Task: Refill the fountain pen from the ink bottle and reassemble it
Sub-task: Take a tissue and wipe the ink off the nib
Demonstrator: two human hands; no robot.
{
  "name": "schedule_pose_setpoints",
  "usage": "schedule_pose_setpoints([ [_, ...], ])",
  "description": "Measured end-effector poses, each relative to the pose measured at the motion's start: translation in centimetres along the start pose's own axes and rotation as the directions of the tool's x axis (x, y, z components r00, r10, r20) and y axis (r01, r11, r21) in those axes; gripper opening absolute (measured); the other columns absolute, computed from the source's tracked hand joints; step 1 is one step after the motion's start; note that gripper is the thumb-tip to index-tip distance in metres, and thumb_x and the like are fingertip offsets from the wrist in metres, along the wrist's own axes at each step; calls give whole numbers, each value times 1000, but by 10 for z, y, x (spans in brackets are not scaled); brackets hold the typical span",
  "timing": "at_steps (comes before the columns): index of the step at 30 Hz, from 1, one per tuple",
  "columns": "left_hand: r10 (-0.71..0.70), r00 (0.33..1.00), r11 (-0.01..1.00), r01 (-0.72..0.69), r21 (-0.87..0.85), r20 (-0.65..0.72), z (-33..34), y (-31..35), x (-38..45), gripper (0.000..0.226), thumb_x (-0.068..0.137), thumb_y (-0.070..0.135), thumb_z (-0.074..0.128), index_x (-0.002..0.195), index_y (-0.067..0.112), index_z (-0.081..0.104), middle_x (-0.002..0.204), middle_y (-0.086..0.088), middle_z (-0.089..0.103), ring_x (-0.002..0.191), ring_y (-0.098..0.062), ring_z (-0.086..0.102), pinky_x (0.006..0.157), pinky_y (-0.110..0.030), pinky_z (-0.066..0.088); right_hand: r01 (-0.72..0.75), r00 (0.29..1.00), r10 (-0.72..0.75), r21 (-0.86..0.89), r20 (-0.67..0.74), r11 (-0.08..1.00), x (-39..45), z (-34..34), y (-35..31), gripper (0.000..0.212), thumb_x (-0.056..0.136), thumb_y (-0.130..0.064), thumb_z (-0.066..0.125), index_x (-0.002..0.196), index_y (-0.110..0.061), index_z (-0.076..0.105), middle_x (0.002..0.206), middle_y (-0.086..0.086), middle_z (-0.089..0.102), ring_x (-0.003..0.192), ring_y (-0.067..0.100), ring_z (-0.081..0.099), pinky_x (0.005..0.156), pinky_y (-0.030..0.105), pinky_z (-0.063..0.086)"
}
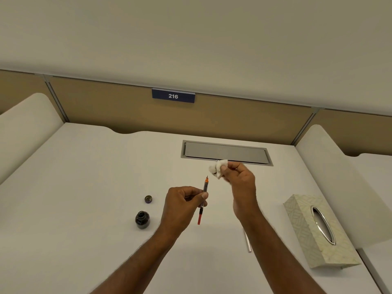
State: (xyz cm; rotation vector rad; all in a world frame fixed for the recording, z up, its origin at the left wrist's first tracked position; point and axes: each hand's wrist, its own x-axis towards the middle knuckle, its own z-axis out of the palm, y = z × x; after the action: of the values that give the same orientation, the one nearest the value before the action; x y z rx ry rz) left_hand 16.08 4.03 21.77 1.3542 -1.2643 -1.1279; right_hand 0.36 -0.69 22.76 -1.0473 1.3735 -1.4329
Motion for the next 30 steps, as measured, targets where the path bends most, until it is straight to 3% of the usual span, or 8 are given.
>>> schedule_pose_setpoints([
  [2, 3, 1000, 1000, -3, -22, -4, -1, 1, 1, 11, 86, 17, 75, 76, 20, 77, 68, -1, 77, 68, -14, 75, 73, -26, 61, -162, 977, 153, 48, 150, 986, -7, 2, 6, 14, 93, -15, 63, 104, -9, 71, 101, 10, 76, 100, 25, 71, 90, 32, 51],
  [4, 5, 1000, 1000, -5, -15, -3, -2, 1, 2, 11, 86, 19, 75, 76, 22, 77, 69, -2, 77, 69, -16, 75, 75, -28, 62, -248, 937, 217, 81, 274, 965, -17, 6, 9, 18, 96, -11, 57, 104, -10, 73, 102, 8, 77, 100, 22, 72, 94, 31, 50],
  [9, -48, 999, 999, 48, -6, -7, -2, -3, 3, 13, 88, 20, 73, 75, 23, 76, 70, -2, 77, 70, -18, 75, 75, -30, 62, -329, 900, 249, 184, 358, 926, -24, 12, 6, 24, 98, -8, 51, 110, -7, 71, 106, 14, 76, 104, 27, 71, 95, 29, 50],
  [15, -94, 996, 994, 94, -48, 11, -1, 1, 2, 13, 90, 18, 70, 82, 14, 79, 70, -3, 77, 71, -18, 74, 74, -30, 62, -445, 875, 336, 309, 348, 840, -22, 13, 4, 23, 97, -3, 51, 112, -4, 70, 96, 16, 75, 89, 26, 73, 95, 36, 52],
  [19, -111, 993, 990, 114, -84, 38, 5, 4, 0, 21, 92, 17, 68, 74, 21, 77, 65, 1, 75, 67, -13, 72, 75, -31, 62, -555, 828, 423, 427, 369, 714, -20, 17, 6, 22, 96, -7, 56, 112, -3, 71, 85, 14, 70, 82, 25, 69, 88, 43, 53],
  [22, -116, 993, 988, 119, -95, 37, 7, 3, -2, 19, 91, 17, 69, 75, 20, 78, 66, -1, 76, 67, -14, 72, 75, -30, 62, -559, 828, 430, 489, 359, 669, -17, 16, 7, 24, 95, -7, 57, 115, -4, 69, 85, 14, 71, 81, 23, 69, 99, 46, 49],
  [26, -119, 993, 985, 121, -126, 21, 7, 1, -6, 12, 90, 18, 70, 84, 14, 79, 73, -6, 77, 71, -15, 74, 77, -31, 62, -478, 878, 391, 523, 275, 705, -8, 7, 5, 24, 96, -10, 56, 117, -6, 68, 99, 13, 74, 93, 24, 69, 106, 44, 45],
  [30, -117, 993, 979, 115, -171, -2, 2, 2, -4, 13, 90, 20, 69, 81, 23, 77, 70, 2, 77, 73, -12, 74, 76, -27, 60, -372, 927, 354, 397, 120, 839, -4, -4, 7, 19, 94, -15, 61, 111, -12, 69, 111, 12, 74, 105, 29, 68, 101, 40, 49],
])
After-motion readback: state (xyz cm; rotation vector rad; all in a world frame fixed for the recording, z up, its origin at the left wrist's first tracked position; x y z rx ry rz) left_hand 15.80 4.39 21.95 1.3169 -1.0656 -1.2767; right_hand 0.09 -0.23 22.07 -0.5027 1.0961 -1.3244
